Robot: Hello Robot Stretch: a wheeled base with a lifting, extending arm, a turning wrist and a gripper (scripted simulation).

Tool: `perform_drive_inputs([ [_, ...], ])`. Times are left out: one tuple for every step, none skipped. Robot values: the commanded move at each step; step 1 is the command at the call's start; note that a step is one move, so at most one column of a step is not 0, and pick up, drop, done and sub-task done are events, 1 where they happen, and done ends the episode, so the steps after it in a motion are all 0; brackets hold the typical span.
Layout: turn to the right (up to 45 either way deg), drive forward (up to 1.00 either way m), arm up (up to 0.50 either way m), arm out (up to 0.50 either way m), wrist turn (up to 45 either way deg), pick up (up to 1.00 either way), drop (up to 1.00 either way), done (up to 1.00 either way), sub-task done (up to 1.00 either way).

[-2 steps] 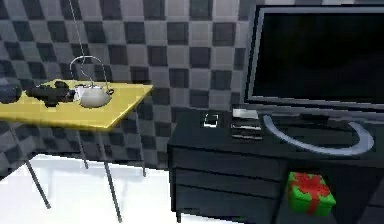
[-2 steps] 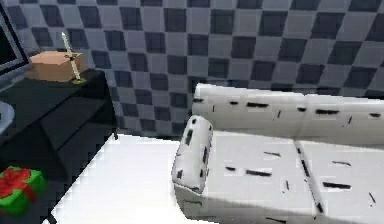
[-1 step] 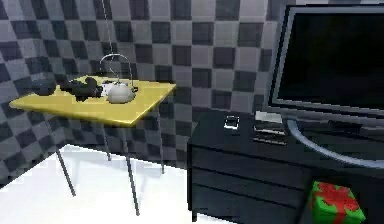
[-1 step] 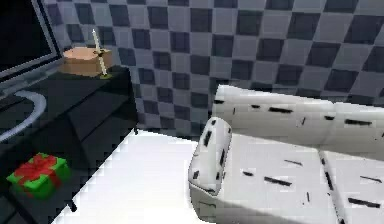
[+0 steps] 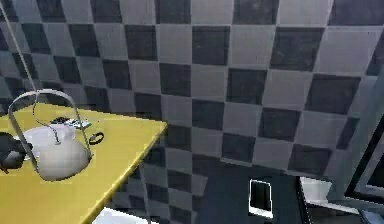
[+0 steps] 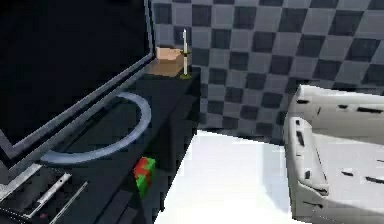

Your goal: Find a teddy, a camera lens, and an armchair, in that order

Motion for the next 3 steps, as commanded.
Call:
perform_drive_inputs([
  [-45.0,0.00,0.00,0.00,0.0,0.00,0.00,0.00,0.00],
  [0.0,0.00,0.00,0.00,0.0,0.00,0.00,0.00,1.00],
  [-45.0,0.00,0.00,0.00,0.0,0.00,0.00,0.00,0.00],
])
